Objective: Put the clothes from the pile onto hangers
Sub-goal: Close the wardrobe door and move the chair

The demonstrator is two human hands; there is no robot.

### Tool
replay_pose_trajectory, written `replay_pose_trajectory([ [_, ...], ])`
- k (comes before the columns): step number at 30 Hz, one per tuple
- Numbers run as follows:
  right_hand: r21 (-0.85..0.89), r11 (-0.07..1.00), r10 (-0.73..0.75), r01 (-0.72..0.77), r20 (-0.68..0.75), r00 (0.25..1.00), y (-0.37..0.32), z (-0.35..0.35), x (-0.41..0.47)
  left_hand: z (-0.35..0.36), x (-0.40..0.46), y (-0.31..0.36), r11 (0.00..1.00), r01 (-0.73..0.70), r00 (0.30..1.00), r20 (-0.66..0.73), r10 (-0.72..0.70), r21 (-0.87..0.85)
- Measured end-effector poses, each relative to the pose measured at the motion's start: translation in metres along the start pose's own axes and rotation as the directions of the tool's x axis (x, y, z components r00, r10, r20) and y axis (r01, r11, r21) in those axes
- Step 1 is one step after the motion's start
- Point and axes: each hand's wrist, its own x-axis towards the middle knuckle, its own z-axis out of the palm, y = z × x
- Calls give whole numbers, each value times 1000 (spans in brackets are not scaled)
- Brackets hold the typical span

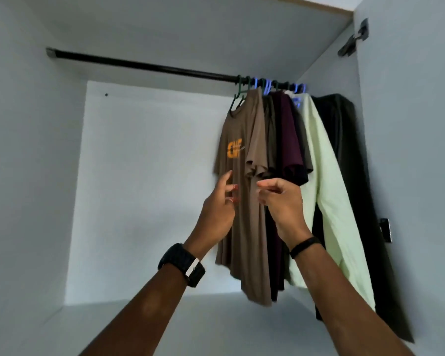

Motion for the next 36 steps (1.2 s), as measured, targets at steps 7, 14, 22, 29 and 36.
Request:
replay_pose_trajectory([
  [7,335,889,201,-312,327,923,-19,3,-167,-34,-189,21,995,72,966,-255,-51,74],
  [14,233,792,280,-565,684,674,-36,25,-358,-89,-400,67,936,342,797,-500,-338,-88],
  [22,26,683,292,-730,907,305,-80,99,-528,-178,-567,120,808,589,512,-791,-336,38],
  [29,-17,723,246,-691,941,234,-116,207,-632,-298,-618,118,668,734,240,-967,-88,122],
  [36,-94,809,261,-581,942,210,-127,293,-694,-411,-636,79,689,722,265,-897,-354,-59],
])
